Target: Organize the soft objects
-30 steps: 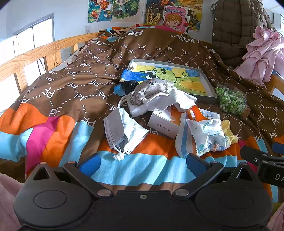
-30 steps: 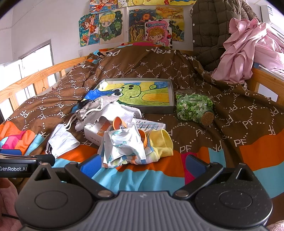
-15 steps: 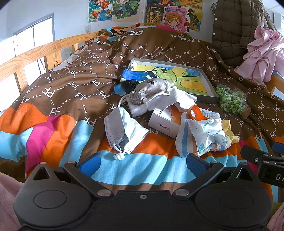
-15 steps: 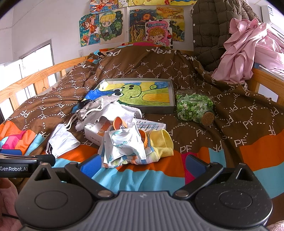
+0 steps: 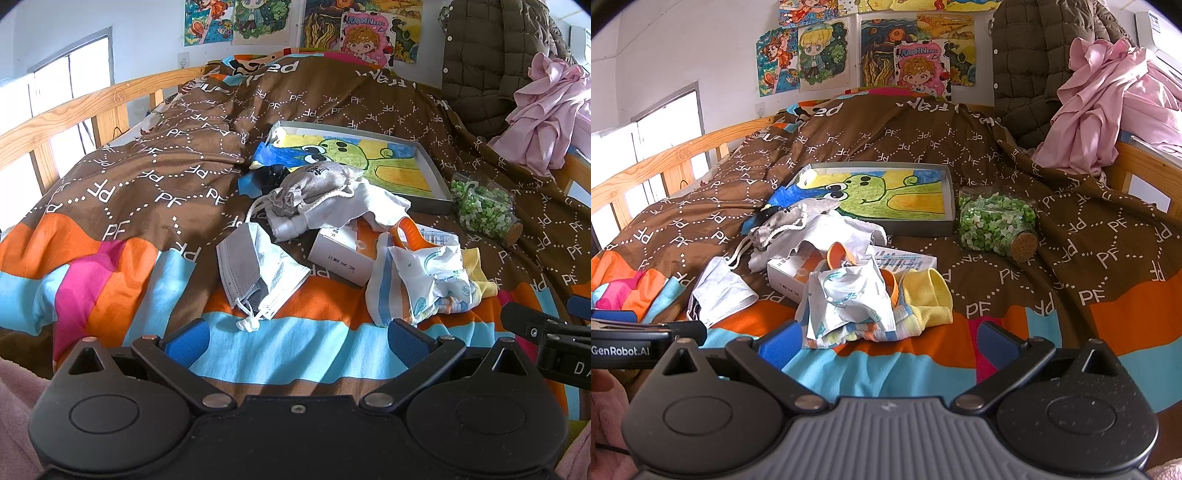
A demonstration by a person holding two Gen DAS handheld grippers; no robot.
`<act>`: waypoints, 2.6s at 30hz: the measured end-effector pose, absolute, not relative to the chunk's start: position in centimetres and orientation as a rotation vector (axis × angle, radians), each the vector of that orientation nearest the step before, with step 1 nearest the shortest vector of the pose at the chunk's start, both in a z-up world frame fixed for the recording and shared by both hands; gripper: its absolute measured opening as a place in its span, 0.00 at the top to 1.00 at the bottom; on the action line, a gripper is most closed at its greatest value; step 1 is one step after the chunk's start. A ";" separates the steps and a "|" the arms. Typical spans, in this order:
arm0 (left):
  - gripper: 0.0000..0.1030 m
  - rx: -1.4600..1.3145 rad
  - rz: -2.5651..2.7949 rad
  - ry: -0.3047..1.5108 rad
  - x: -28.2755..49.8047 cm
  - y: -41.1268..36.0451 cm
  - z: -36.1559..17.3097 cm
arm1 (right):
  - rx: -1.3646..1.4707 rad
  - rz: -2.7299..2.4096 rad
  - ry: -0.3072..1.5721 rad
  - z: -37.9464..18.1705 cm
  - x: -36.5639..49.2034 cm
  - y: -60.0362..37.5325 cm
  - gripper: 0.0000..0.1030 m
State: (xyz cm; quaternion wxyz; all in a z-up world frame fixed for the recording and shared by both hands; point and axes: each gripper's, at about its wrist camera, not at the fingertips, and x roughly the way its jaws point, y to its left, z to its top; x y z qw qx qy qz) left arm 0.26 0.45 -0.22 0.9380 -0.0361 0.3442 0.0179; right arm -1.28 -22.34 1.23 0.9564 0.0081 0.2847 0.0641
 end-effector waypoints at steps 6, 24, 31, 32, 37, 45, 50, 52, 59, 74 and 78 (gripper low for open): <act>0.01 -0.074 0.037 0.703 0.3 0.5 -0.2 | 0.016 0.130 0.578 1.2 -1.3 -22.3 0.00; 0.01 -0.083 -0.018 0.726 2.4 0.9 -0.3 | 0.104 0.165 0.602 1.5 1.4 -24.3 0.00; 0.01 -0.040 -0.142 0.701 4.7 -0.2 -1.0 | -0.087 0.286 0.582 1.1 4.9 -23.5 0.00; 0.01 -0.046 -0.173 0.705 5.2 -0.4 -1.3 | -0.117 0.310 0.579 0.9 5.4 -23.3 0.00; 0.01 -0.039 -0.309 0.717 7.1 -2.0 -2.7 | -0.203 0.423 0.552 0.6 7.7 -23.4 0.01; 0.03 -0.001 -0.405 0.806 9.0 -3.6 -4.9 | -0.085 0.497 0.639 -1.0 10.6 -25.0 0.10; 0.09 0.013 -0.409 0.864 10.2 -3.9 -6.3 | -0.035 0.544 0.711 -1.6 11.0 -25.3 0.16; 0.10 0.020 -0.408 0.881 10.6 -4.0 -6.9 | -0.003 0.553 0.740 -1.8 11.2 -25.5 0.19; 0.16 0.099 -0.435 0.868 11.8 -5.2 -8.2 | 0.089 0.593 0.798 -2.6 12.2 -25.7 0.32; 0.64 0.117 -0.437 0.808 11.7 -5.7 -8.2 | 0.109 0.588 0.770 -2.0 11.4 -25.9 0.76; 0.76 0.108 -0.439 0.795 11.5 -5.6 -8.0 | 0.118 0.568 0.705 -0.9 10.8 -26.7 0.77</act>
